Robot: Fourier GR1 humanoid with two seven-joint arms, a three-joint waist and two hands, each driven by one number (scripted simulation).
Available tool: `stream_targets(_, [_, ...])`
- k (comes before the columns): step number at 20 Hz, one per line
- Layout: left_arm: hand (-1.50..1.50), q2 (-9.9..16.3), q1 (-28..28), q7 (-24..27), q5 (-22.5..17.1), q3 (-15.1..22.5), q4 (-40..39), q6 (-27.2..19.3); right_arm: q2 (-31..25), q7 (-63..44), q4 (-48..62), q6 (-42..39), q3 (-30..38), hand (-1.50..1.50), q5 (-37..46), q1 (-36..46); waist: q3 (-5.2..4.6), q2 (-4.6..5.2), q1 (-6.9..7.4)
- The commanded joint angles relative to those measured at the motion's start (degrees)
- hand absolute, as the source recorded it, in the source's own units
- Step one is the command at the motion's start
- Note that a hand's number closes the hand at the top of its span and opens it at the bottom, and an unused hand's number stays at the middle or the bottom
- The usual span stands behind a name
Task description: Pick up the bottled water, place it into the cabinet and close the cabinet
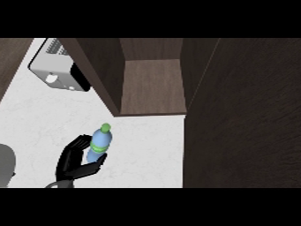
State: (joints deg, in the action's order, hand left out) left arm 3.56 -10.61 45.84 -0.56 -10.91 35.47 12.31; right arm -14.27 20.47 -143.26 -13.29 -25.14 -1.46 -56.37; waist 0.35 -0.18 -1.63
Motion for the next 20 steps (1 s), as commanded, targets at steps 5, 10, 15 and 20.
stream_targets(5, [1.50, 0.2, -5.3, 9.7, 6.7, 1.7, -6.7, -10.3, -1.8, -3.4, -9.1, 2.2, -0.4, -1.50, 1.7, -2.3, -0.48, 0.25, 0.14])
stream_targets(10, [1.50, 0.0, -1.5, 16.4, 8.0, 2.9, -7.6, -9.4, -3.5, -5.7, -10.7, 3.1, 0.4, -1.50, 1.1, -2.5, -0.45, 0.20, 0.83])
stream_targets(15, [1.50, -1.9, -3.7, 13.1, 6.5, 2.8, -6.3, -8.9, -4.2, -2.9, -10.4, 3.7, -2.3, -1.50, 1.3, -4.3, -0.42, 0.09, 0.59])
stream_targets(20, [1.50, -3.5, -3.7, 4.4, 1.1, 10.5, 2.5, -9.3, -5.2, 0.7, -6.7, 3.7, -2.7, -1.50, 3.2, -4.5, -0.33, -0.30, 0.78])
